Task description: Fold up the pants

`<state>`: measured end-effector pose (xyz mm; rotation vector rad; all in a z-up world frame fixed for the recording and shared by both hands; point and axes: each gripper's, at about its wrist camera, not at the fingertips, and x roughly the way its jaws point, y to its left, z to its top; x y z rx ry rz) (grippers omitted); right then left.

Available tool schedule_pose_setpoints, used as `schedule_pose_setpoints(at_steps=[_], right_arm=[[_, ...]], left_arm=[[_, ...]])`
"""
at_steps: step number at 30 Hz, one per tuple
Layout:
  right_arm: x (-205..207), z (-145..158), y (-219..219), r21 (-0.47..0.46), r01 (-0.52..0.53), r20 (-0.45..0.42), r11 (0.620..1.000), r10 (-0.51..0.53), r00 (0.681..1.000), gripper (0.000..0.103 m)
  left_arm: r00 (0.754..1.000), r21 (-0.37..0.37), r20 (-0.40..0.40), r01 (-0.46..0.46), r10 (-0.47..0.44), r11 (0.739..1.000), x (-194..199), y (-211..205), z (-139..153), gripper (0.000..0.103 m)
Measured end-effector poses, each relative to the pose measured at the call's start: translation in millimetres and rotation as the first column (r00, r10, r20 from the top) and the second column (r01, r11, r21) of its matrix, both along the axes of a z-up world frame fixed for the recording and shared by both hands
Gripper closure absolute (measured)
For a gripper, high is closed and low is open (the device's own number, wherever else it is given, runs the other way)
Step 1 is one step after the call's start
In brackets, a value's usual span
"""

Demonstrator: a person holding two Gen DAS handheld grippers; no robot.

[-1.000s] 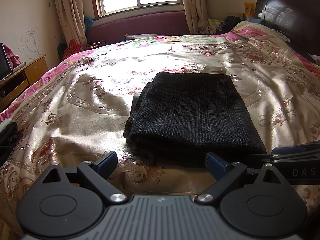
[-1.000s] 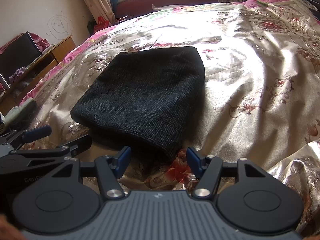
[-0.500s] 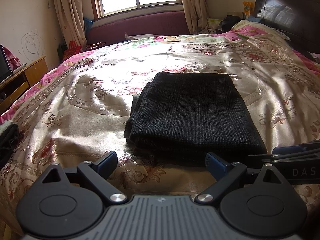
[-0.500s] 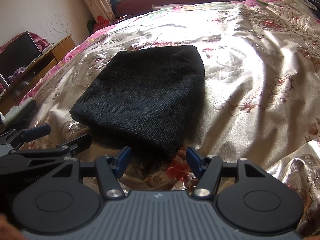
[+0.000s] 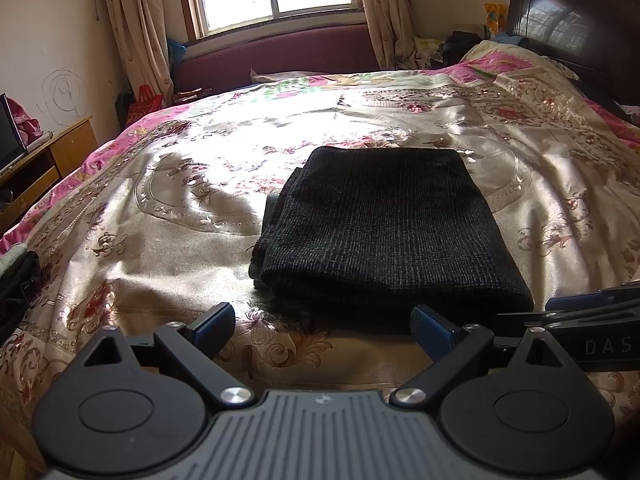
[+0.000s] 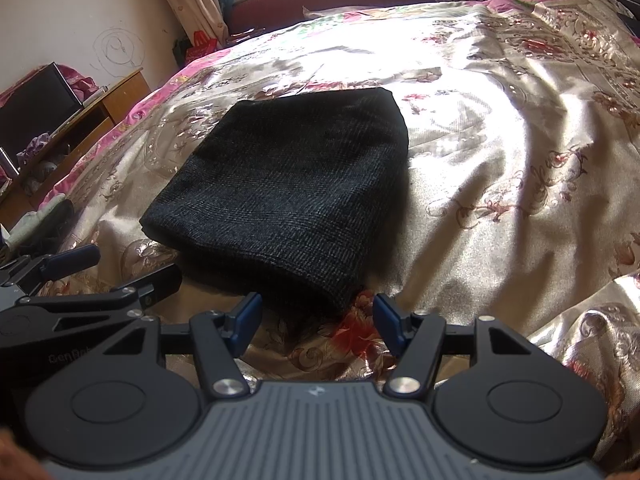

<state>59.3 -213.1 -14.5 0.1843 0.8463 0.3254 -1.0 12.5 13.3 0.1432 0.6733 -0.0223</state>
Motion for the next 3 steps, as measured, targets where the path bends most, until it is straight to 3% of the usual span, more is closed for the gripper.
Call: schedule_pose_setpoints(at_steps=[3], right_arm=[[-0.4, -0.1, 0.2, 0.001, -0.001, 0.0, 1.0, 0.001, 1.0, 0.04]], left_arm=[[1.0, 0.002, 0.003, 0.0, 0.0, 1.0, -0.5, 0.3, -0.3, 0.0]])
